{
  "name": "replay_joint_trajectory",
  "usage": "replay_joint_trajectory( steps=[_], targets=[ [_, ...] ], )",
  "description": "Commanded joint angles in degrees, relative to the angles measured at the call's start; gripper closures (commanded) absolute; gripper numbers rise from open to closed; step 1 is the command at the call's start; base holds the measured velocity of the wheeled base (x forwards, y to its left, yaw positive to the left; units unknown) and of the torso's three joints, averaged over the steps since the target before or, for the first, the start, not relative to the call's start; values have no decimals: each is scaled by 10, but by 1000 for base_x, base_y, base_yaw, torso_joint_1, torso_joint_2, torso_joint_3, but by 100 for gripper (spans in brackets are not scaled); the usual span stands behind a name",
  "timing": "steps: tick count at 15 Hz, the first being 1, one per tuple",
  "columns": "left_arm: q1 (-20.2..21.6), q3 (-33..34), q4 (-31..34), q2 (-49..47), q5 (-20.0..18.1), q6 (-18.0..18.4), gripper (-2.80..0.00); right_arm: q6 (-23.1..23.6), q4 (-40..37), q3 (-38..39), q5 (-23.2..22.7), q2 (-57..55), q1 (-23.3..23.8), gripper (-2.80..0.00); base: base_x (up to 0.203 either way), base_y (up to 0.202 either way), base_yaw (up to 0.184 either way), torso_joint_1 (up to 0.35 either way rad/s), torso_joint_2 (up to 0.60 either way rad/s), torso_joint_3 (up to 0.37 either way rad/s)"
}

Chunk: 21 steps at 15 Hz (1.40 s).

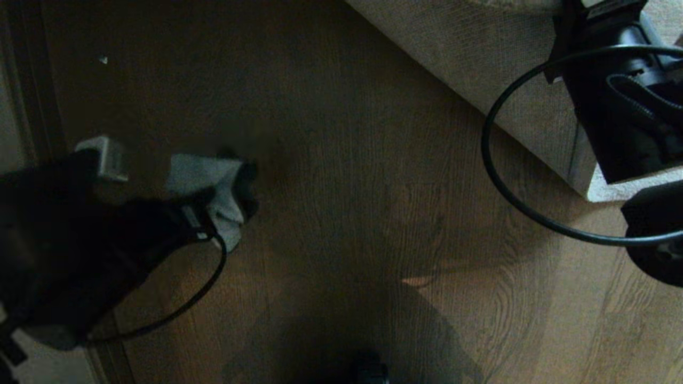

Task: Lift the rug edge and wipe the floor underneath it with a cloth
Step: Wipe the floor under the carpet with a rag, then lay down the carpet

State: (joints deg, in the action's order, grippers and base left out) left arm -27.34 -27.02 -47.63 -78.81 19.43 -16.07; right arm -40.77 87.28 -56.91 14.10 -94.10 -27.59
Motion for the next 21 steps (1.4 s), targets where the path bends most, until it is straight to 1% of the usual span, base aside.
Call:
replay_joint_trajectory(
  steps=[1,3,5,7,8,9,12,15,16,17,18,19,20,21],
  targets=[
    [1,91,0,86,1,5,0,-2,27,5,0,0,0,0,0,0,0,0,0,0],
    [9,158,0,138,1,19,0,-2,27,6,0,-1,0,0,0,0,0,0,0,0],
    [33,208,1,178,1,32,0,-2,27,5,0,-2,0,0,0,0,0,0,0,0],
    [54,246,4,208,1,54,0,-2,27,5,0,-3,-2,0,0,0,0,0,0,0],
    [58,264,8,230,1,64,0,-3,27,6,0,-2,-3,0,0,0,0,0,0,0],
    [59,267,28,249,2,68,0,-3,27,6,0,-2,-3,0,0,0,0,0,0,0],
    [59,270,142,342,3,76,0,-2,27,6,0,-2,-4,0,0,0,0,0,0,0],
    [55,267,302,496,-3,86,0,-2,27,6,0,-2,-4,0,0,0,0,0,0,0],
    [52,258,365,558,-19,87,0,-2,27,9,0,-2,-4,0,0,0,0,0,0,0],
    [51,251,412,601,-35,89,0,-2,27,10,0,-2,-4,0,0,0,0,0,0,0],
    [49,246,443,624,-53,91,0,-2,27,10,-1,-1,-4,0,0,0,0,0,0,0],
    [47,242,476,632,-92,94,0,-2,27,9,-5,-1,-4,0,0,0,0,0,0,0],
    [46,242,491,630,-144,96,0,-1,27,11,-10,0,-4,0,0,0,0,0,0,0],
    [45,253,497,628,-175,101,0,0,27,12,-13,1,-4,0,0,0,0,0,0,0]
  ],
)
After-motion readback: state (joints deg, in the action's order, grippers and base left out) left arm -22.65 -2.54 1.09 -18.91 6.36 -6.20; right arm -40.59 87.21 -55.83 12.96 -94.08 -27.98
